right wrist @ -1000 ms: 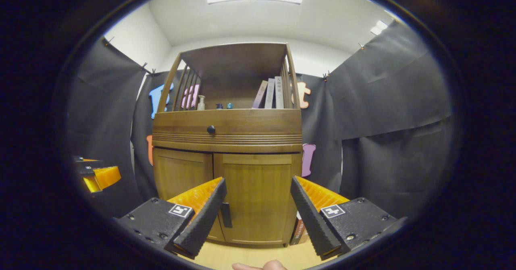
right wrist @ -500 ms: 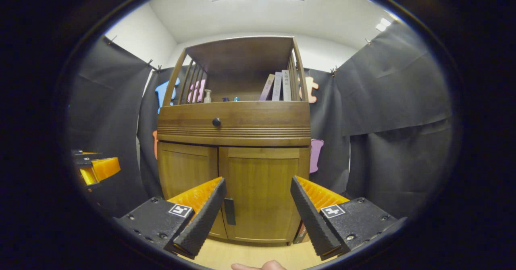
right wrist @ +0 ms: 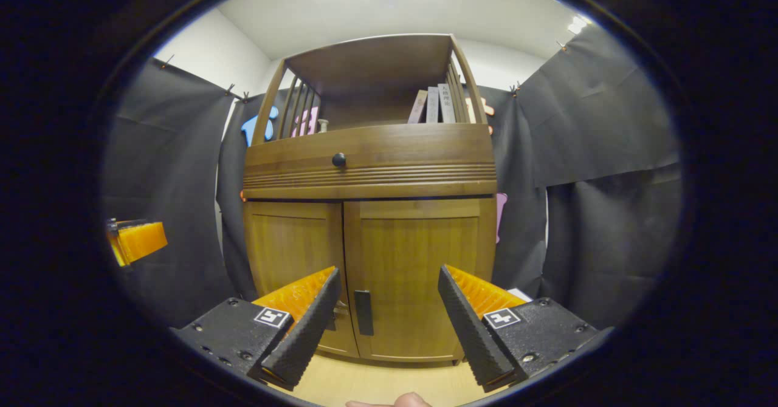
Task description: Open the right door of the double-door shoe cabinet with the right hand, and open the left door with the left hand.
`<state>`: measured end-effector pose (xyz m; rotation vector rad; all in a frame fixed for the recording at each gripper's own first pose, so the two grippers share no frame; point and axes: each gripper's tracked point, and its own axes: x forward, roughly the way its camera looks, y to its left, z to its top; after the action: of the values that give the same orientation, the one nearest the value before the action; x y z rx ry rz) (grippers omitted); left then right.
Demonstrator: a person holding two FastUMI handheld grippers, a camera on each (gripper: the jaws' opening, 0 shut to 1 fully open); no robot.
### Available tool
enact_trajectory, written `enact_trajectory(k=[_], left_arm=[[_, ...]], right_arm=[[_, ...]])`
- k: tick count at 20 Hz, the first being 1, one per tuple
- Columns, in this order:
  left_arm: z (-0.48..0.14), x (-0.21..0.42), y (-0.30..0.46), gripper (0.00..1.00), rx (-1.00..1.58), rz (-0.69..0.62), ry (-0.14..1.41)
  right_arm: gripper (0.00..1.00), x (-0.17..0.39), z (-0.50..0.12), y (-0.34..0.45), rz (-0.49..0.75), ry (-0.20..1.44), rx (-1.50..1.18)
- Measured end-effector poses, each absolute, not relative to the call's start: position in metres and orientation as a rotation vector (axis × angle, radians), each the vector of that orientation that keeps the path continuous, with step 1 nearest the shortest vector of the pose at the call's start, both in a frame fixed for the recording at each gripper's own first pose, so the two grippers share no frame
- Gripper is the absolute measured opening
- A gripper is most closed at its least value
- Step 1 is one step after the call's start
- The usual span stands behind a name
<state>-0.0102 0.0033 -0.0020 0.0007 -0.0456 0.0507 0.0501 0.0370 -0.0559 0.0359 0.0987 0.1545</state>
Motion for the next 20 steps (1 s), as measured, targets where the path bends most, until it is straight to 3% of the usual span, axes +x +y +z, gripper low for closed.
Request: enact_trajectory(k=[1,2,8,9,10,11,20], left_arm=[[-0.001,-0.01,0.005,1.0,0.003,0.059,-0.045],[-0.001,-0.01,0.008,0.95,0.006,0.069,-0.047],[0.003,-0.022,0.033,1.0,-0.002,0.138,-0.07],[0.003,-0.022,0.037,0.95,-0.002,0.153,-0.073],[0.003,-0.024,0.042,1.0,-0.001,0.168,-0.074],[0.003,-0.026,0.045,0.95,0.001,0.185,-0.076],[-0.003,-0.049,0.076,0.95,0.016,0.31,-0.051]], right_arm=[[1.0,0.054,-0.06,0.041,0.163,0.104,0.038],[1.0,0.057,-0.065,0.044,0.171,0.108,0.041],[1.0,0.08,-0.097,0.071,0.226,0.156,0.035],[1.0,0.085,-0.106,0.074,0.23,0.17,0.032],[1.0,0.09,-0.114,0.078,0.234,0.186,0.03],[1.0,0.095,-0.122,0.081,0.24,0.202,0.03],[0.97,0.144,-0.19,0.093,0.213,0.316,0.035]])
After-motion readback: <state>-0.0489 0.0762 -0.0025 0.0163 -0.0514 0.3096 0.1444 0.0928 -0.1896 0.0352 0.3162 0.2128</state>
